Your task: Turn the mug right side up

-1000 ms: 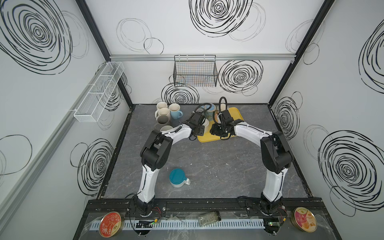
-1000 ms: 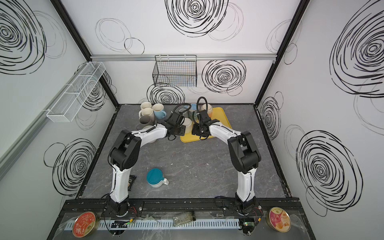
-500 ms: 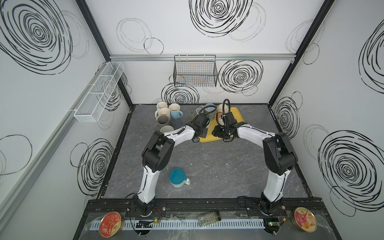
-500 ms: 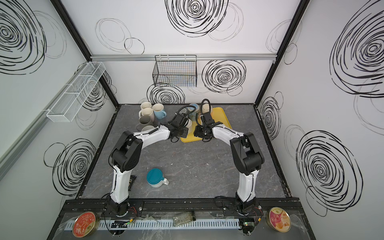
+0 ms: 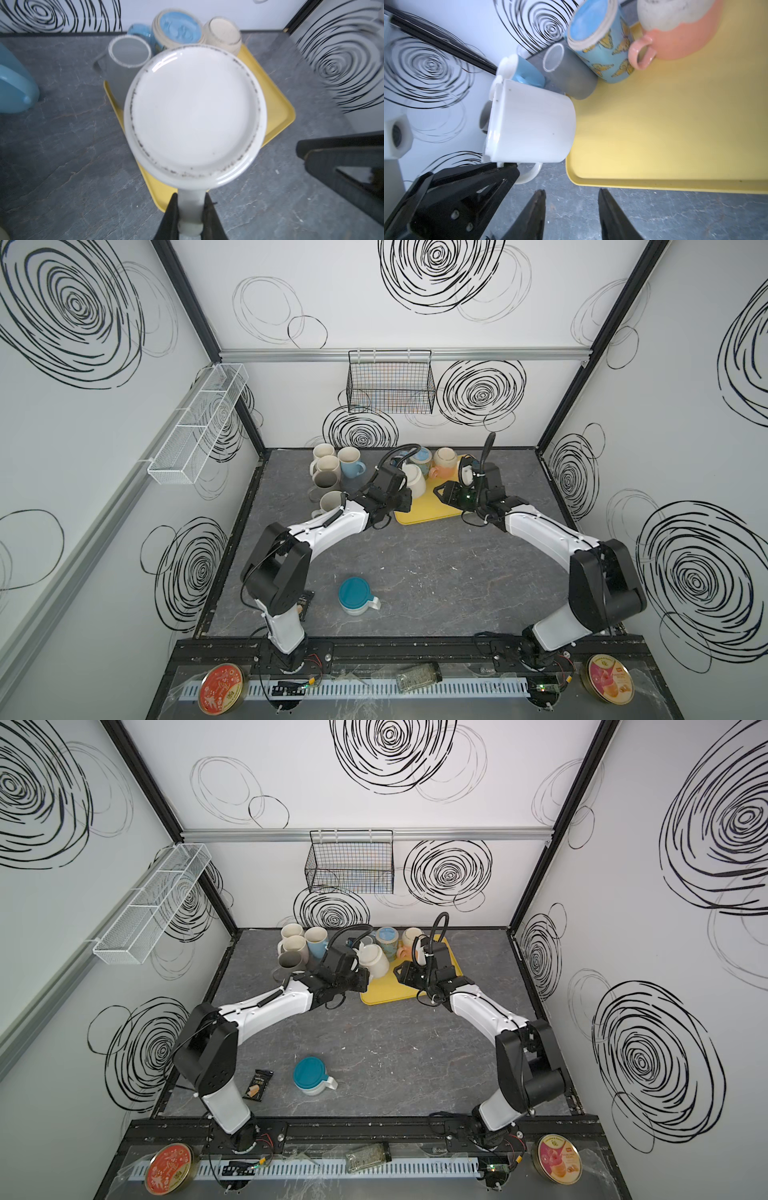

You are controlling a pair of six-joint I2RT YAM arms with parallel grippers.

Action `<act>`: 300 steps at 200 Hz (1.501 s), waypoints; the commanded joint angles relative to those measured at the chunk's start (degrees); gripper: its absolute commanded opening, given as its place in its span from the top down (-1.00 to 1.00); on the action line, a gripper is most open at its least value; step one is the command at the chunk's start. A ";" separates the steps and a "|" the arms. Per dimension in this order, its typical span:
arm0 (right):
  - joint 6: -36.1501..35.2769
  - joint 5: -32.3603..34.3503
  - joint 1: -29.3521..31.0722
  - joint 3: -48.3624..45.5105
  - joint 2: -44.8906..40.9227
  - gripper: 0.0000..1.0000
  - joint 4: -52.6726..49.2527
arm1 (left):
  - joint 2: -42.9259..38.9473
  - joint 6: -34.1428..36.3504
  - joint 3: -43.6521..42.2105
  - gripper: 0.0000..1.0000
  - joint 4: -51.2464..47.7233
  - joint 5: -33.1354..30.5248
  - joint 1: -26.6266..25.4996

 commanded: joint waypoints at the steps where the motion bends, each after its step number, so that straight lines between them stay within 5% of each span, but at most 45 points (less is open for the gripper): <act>1: 2.27 -2.46 -0.34 -2.55 -5.98 0.10 10.69 | -7.08 -3.20 -2.06 1.00 16.65 3.34 1.16; 66: 11.48 -13.29 0.75 -5.35 -11.70 0.07 34.00 | -18.85 -14.33 -13.72 1.00 45.58 9.89 4.22; 113: 16.79 -14.95 4.57 -2.50 -9.90 -0.07 42.34 | -20.50 -21.80 -15.83 1.00 58.05 14.36 5.16; 238: 25.99 -21.36 5.26 9.65 2.48 -0.05 53.19 | -22.69 -25.55 -15.93 1.00 62.77 18.63 4.22; 300: 29.04 -24.73 6.22 13.67 7.66 0.24 58.19 | -22.75 -26.21 -15.75 1.00 62.52 20.20 4.36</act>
